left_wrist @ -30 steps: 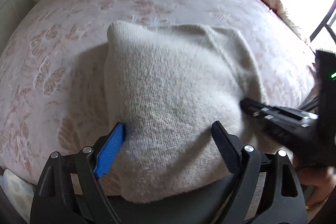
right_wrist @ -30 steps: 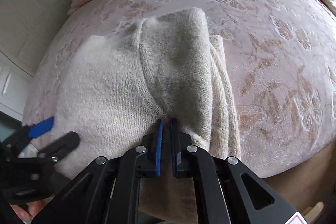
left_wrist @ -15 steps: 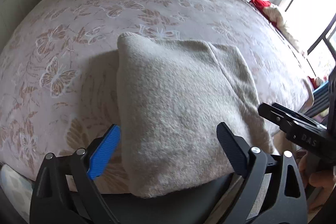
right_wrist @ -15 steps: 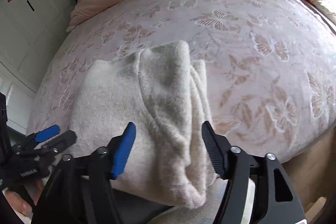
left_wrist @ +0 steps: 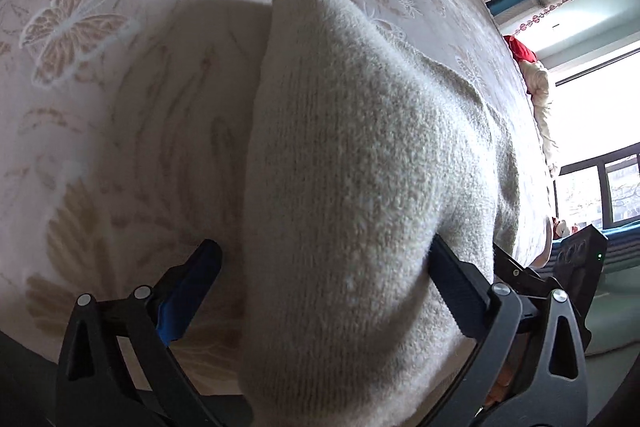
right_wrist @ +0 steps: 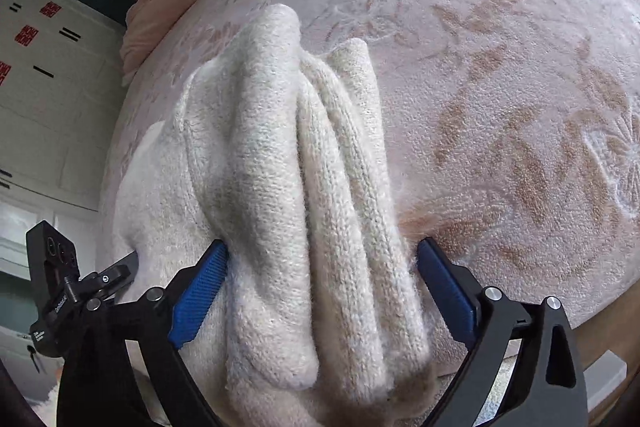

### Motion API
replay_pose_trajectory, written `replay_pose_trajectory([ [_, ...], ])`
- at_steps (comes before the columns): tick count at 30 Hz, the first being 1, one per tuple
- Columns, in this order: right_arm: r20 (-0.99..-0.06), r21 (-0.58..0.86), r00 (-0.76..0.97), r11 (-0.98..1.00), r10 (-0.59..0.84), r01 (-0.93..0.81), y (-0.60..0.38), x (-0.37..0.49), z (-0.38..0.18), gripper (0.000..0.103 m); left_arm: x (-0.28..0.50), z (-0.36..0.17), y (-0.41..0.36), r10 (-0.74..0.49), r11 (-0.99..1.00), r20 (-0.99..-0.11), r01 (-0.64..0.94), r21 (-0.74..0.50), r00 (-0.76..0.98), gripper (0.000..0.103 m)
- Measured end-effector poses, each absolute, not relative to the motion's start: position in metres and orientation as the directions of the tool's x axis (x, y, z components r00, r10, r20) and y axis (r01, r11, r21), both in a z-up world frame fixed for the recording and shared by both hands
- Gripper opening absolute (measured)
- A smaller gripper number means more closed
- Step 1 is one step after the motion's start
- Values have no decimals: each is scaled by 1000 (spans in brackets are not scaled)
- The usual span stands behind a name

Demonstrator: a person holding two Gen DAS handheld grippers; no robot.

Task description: Fold small clothes

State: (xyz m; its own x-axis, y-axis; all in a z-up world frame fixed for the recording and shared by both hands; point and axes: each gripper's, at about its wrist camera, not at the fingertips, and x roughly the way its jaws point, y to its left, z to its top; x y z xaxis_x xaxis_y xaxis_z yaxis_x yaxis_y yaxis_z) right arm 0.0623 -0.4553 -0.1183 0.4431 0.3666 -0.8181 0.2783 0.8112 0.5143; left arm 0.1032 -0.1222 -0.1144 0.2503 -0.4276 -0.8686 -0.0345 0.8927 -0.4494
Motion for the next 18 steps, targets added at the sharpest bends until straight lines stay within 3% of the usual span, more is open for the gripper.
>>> replay_pose_trajectory([
  [3, -821, 512, 440, 811, 364, 283, -453, 69, -118, 92, 107, -113, -132, -425, 898, -871, -8, -440, 245, 98],
  [4, -817, 515, 443, 811, 369, 276, -450, 72, -116, 77, 110, -112, -134, -430, 897, -871, 3, -442, 238, 98],
  [5, -808, 531, 444, 806, 388, 261, -447, 75, -114, 68, 111, -110, -136, -442, 893, -867, 16, -451, 230, 92],
  [7, -808, 527, 449, 808, 381, 263, -444, 76, -105, 43, 113, -102, -139, -446, 891, -866, 21, -453, 227, 75],
  [10, -806, 504, 478, 828, 349, 246, -439, 74, -82, 35, 113, -85, -136, -493, 864, -838, 20, -503, 235, 51],
  [18, -749, 503, 582, 844, 317, 187, -454, 67, -31, 36, 112, -45, -147, -549, 834, -779, 138, -534, 303, 51],
])
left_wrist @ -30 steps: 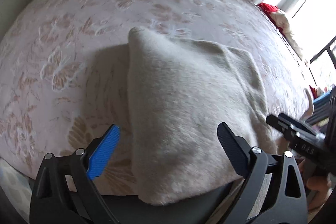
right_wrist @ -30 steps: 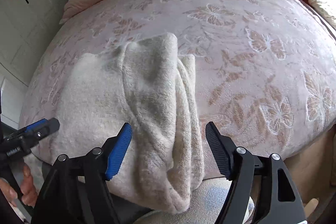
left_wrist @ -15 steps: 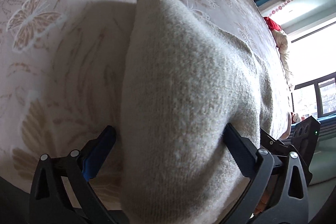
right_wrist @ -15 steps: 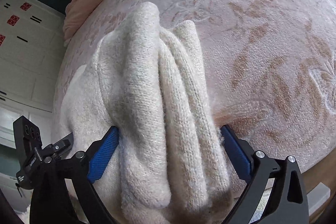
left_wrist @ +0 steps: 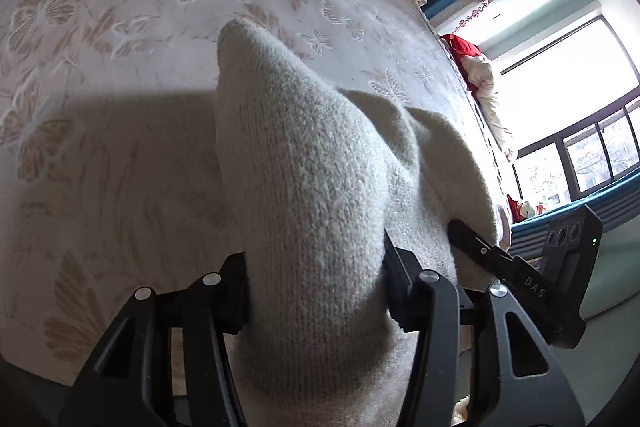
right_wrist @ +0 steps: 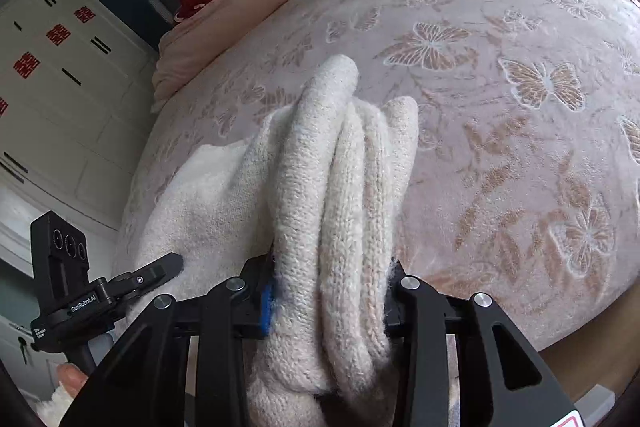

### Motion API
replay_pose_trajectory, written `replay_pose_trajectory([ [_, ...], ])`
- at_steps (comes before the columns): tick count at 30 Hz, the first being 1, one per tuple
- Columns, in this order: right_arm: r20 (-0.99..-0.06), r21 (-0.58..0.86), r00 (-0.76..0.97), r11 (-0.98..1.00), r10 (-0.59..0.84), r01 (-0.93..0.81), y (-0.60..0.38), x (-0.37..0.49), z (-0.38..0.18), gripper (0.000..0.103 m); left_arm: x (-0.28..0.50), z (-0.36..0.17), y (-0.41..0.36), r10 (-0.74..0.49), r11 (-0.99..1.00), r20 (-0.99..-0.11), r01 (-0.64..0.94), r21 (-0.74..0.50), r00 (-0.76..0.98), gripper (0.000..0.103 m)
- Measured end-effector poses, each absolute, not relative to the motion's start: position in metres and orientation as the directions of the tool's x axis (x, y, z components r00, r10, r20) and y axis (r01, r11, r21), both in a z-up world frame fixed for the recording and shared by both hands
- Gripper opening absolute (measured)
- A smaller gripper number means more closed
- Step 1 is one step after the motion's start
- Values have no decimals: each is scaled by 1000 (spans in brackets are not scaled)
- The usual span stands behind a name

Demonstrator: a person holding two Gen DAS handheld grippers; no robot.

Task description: Fold small clothes

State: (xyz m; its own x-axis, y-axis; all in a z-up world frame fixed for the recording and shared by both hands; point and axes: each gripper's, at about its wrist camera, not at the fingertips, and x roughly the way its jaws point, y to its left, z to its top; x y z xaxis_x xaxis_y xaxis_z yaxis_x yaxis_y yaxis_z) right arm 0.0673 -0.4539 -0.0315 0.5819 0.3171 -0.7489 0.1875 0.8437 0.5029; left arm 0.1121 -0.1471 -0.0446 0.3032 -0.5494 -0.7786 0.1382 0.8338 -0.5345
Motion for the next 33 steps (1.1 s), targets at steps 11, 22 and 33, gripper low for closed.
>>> replay_pose_trajectory([
  [11, -762, 589, 518, 748, 388, 306, -479, 66, -115, 65, 113, -98, -146, -370, 928, -881, 70, -366, 294, 90],
  [22, -787, 539, 516, 783, 338, 309, -463, 69, -98, 42, 125, -93, -175, -390, 921, -892, 81, -381, 230, 73],
  [33, -782, 460, 561, 858, 271, 227, -416, 33, 0, 38, 77, -4, -171, -431, 897, -848, 251, -364, 308, 47],
])
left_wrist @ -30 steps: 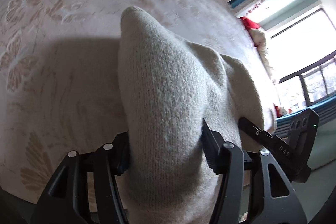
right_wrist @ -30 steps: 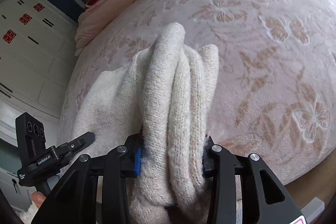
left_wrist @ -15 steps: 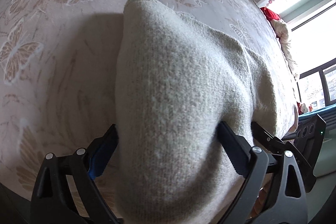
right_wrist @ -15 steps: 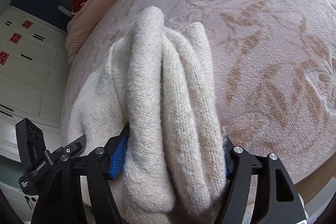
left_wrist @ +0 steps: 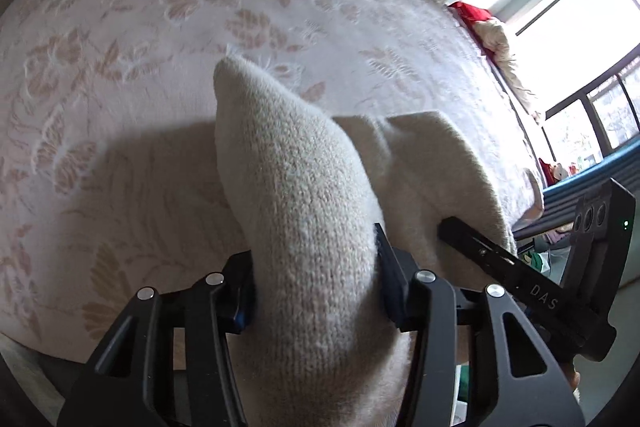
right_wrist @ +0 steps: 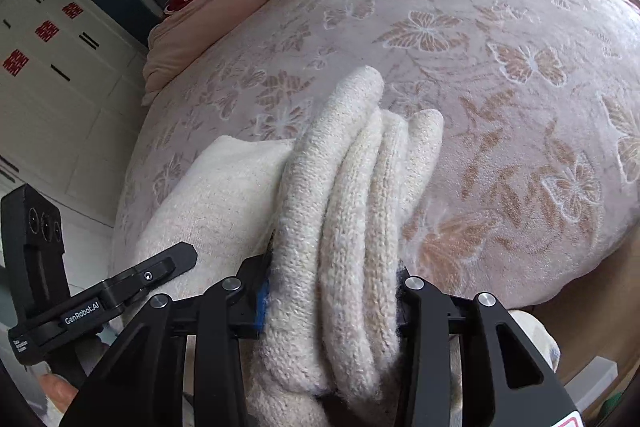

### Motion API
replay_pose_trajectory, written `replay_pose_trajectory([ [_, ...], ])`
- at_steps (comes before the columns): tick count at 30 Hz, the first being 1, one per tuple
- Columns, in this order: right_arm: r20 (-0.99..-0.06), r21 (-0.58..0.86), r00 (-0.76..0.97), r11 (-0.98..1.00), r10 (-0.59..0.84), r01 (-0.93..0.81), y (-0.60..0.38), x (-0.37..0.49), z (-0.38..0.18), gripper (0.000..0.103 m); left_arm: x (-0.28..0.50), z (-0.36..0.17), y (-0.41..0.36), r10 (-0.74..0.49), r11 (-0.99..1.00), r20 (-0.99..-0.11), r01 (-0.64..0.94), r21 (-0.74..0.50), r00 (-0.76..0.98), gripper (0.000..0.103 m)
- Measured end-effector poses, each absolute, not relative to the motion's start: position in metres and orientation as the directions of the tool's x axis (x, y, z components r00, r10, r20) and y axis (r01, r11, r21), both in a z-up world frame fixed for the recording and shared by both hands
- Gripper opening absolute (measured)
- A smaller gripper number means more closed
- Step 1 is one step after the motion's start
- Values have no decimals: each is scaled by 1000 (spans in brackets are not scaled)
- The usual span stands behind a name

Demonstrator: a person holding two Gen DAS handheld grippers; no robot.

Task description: Fold small clothes

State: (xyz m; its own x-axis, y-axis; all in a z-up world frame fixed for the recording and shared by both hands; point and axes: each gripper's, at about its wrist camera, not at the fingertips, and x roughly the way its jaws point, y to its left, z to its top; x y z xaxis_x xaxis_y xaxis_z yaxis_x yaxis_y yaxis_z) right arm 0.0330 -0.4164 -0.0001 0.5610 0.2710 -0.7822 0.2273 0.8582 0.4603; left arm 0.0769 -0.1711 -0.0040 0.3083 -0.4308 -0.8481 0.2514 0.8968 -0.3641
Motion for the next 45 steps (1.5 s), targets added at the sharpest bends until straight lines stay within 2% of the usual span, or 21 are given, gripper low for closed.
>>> replay_pose_trajectory([
  [5, -715, 467, 651, 867, 256, 173, -406, 0, 55, 38, 53, 48, -162, -480, 870, -786, 323, -372, 389, 47],
  [9, -619, 465, 750, 879, 235, 108, -398, -22, 110, 38, 37, 95, -149, -534, 842, -711, 367, -396, 457, 47],
  [13, -505, 428, 833, 904, 224, 16, -380, -39, 166, 38, 26, 153, -131, -586, 810, -602, 419, -410, 542, 47],
  [18, -336, 369, 907, 922, 252, -119, -348, -50, 236, 38, 9, 229, -97, -607, 794, -447, 488, -362, 657, 47],
  [23, -205, 328, 925, 913, 319, -242, -310, -46, 285, 39, -2, 282, -55, -610, 791, -303, 537, -293, 732, 49],
  [26, -158, 316, 919, 900, 362, -300, -286, -38, 303, 39, -1, 300, -29, -594, 801, -239, 535, -269, 768, 49],
  [32, -152, 328, 883, 865, 444, -379, -241, -1, 308, 39, 9, 309, 21, -532, 840, -184, 489, -234, 826, 50],
  [37, -212, 369, 848, 843, 486, -391, -215, 44, 280, 39, 42, 277, 50, -496, 861, -230, 439, -256, 837, 50],
  [45, -383, 390, 785, 856, 486, -340, -180, 100, 210, 39, 100, 206, 83, -459, 874, -370, 337, -349, 808, 49],
])
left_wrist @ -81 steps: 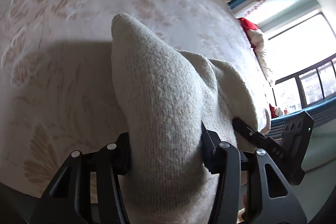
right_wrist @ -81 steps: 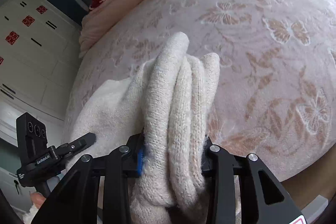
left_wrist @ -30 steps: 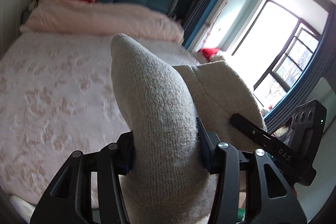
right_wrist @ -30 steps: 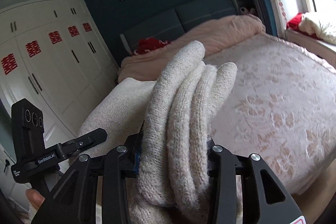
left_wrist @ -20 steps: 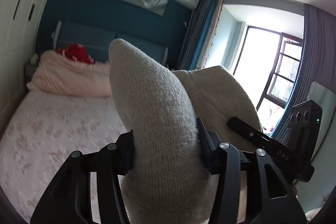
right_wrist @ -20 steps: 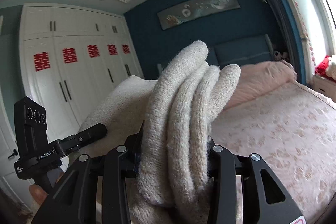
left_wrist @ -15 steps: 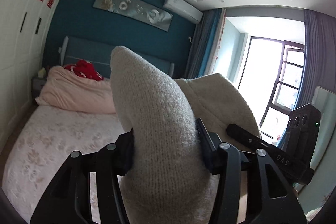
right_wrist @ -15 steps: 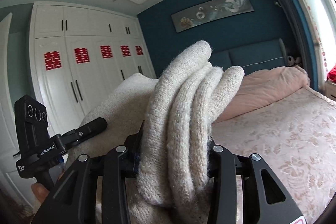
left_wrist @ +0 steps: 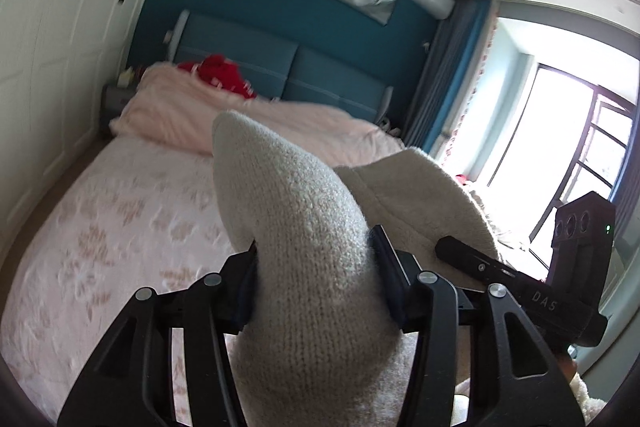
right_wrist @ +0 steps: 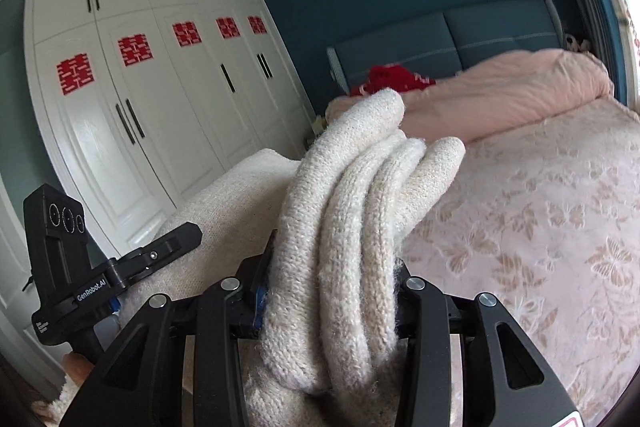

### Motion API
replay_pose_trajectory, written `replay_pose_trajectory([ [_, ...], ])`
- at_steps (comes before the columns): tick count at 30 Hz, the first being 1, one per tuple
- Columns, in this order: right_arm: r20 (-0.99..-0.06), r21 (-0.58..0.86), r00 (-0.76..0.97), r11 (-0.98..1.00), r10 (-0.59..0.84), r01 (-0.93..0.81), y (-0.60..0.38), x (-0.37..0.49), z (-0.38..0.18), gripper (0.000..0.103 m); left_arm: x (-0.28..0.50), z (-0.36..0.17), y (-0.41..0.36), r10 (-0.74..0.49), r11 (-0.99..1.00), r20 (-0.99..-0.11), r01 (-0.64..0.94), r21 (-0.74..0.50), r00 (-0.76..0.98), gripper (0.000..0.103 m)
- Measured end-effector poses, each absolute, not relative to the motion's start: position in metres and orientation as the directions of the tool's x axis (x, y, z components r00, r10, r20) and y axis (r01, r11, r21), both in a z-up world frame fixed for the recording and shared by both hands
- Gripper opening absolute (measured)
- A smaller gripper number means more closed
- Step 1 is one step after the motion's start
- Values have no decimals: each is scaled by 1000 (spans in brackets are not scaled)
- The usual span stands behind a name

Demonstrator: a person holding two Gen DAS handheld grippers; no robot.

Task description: Fold small clothes

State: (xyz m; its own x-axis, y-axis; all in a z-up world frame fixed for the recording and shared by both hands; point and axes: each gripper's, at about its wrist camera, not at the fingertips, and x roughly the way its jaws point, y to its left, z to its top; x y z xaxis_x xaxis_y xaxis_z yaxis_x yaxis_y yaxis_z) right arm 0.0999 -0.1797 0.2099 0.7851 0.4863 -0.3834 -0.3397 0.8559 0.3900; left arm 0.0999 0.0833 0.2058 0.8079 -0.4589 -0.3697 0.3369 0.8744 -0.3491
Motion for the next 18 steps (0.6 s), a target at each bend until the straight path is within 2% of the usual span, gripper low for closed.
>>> replay_pose_trajectory([
  [3, -419, 389, 766, 859, 487, -334, -171, 114, 182, 40, 110, 191, 96, -446, 881, -383, 323, -346, 809, 49],
  [5, -466, 408, 739, 859, 487, -309, -167, 132, 153, 46, 117, 169, 99, -427, 893, -414, 300, -337, 804, 51],
  [6, -496, 416, 724, 863, 479, -285, -167, 140, 133, 51, 124, 152, 102, -412, 900, -441, 281, -334, 797, 57],
  [7, -543, 419, 697, 871, 468, -257, -168, 150, 106, 56, 134, 128, 105, -391, 910, -490, 248, -332, 779, 63],
  [9, -678, 399, 613, 904, 404, -154, -174, 167, 38, 56, 153, 72, 114, -368, 918, -600, 177, -354, 710, 68],
  [11, -788, 350, 526, 936, 320, -46, -186, 165, -20, 55, 161, 5, 127, -319, 933, -714, 75, -352, 623, 67],
  [13, -795, 399, 501, 917, 341, 9, -204, 147, -46, 55, 153, -39, 144, -303, 928, -772, -12, -373, 559, 66],
  [15, -779, 442, 510, 897, 365, 32, -214, 136, -50, 57, 141, -52, 158, -353, 894, -753, -39, -447, 555, 68],
  [17, -781, 445, 501, 895, 372, 29, -215, 141, -52, 67, 138, -59, 168, -389, 857, -727, -67, -511, 566, 76],
  [18, -782, 453, 494, 891, 381, 31, -213, 148, -54, 77, 139, -60, 169, -398, 846, -720, -78, -528, 568, 81],
])
